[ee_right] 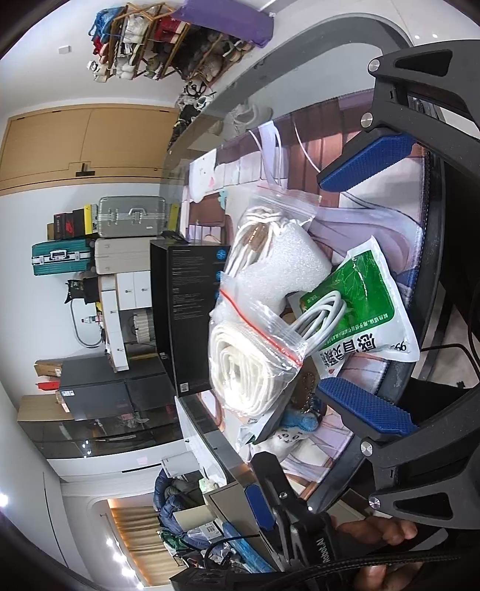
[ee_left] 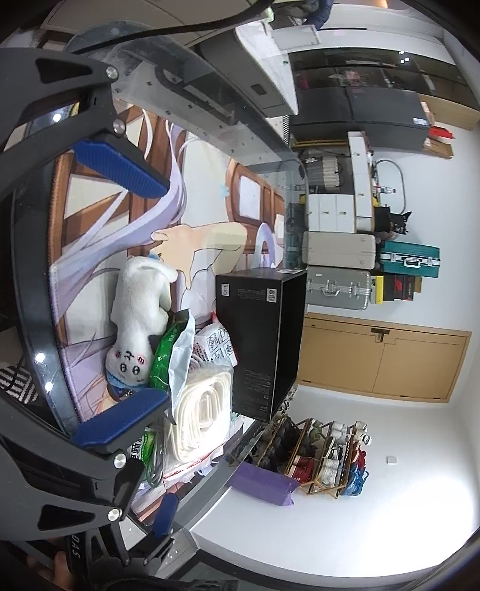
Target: Organize soft objects
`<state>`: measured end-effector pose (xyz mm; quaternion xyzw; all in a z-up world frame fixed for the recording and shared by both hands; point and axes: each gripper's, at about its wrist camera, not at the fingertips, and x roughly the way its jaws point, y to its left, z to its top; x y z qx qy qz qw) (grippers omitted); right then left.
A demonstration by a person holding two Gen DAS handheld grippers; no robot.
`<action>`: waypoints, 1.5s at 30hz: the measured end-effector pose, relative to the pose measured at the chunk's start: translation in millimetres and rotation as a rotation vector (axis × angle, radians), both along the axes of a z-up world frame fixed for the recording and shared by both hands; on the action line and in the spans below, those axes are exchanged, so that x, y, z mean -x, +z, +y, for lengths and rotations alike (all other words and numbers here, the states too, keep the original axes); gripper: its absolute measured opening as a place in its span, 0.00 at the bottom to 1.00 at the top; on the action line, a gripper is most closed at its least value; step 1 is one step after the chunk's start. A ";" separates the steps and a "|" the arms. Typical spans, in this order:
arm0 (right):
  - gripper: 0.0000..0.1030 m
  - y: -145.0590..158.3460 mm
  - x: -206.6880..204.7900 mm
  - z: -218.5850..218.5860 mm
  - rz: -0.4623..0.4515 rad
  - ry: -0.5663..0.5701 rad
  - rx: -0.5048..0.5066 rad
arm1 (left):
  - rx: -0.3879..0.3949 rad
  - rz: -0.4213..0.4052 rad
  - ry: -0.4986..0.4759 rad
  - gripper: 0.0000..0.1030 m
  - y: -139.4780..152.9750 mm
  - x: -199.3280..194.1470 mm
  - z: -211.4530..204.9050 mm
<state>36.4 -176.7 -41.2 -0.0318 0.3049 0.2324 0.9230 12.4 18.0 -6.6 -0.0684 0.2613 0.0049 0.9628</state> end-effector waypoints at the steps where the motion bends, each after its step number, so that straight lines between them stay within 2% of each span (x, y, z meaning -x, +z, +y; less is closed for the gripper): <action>1: 0.99 -1.1 -1.0 0.6 0.007 0.004 0.003 | 0.002 0.002 -0.005 1.00 -0.5 -0.6 0.6; 8: 0.97 -11.7 -7.1 8.8 0.047 0.067 0.014 | -0.011 0.001 -0.040 1.00 -2.8 -1.3 -5.2; 13: 0.94 -16.2 -7.7 19.7 0.018 0.086 0.073 | -0.064 0.024 -0.065 1.00 -7.0 -5.5 -14.4; 16: 0.91 -16.7 -7.2 22.5 0.008 0.100 0.087 | -0.068 0.034 -0.077 1.00 -8.6 -8.2 -14.5; 19: 0.84 -16.7 -6.5 21.9 0.005 0.112 0.082 | -0.070 0.048 -0.078 1.00 -11.0 -11.1 -14.5; 23: 0.60 -14.6 -4.5 20.7 0.001 0.152 0.074 | -0.070 0.065 -0.103 1.00 -14.1 -14.2 -17.4; 26: 0.51 -12.7 -3.2 20.3 0.000 0.159 0.071 | -0.074 0.075 -0.116 1.00 -16.6 -16.2 -20.3; 31: 0.44 -10.7 -0.9 16.7 0.003 0.178 0.055 | -0.063 0.091 -0.112 1.00 -17.8 -20.4 -20.2; 38: 0.43 -3.2 8.5 11.8 -0.029 0.180 0.049 | -0.051 0.097 -0.111 1.00 -19.5 -24.4 -21.0; 40: 0.43 -1.9 9.9 8.6 -0.037 0.164 0.057 | -0.040 0.103 -0.116 0.98 -20.8 -25.3 -19.9; 45: 0.43 0.9 5.9 -4.9 -0.051 0.102 0.046 | -0.013 0.098 -0.161 0.73 -20.6 -24.1 -23.1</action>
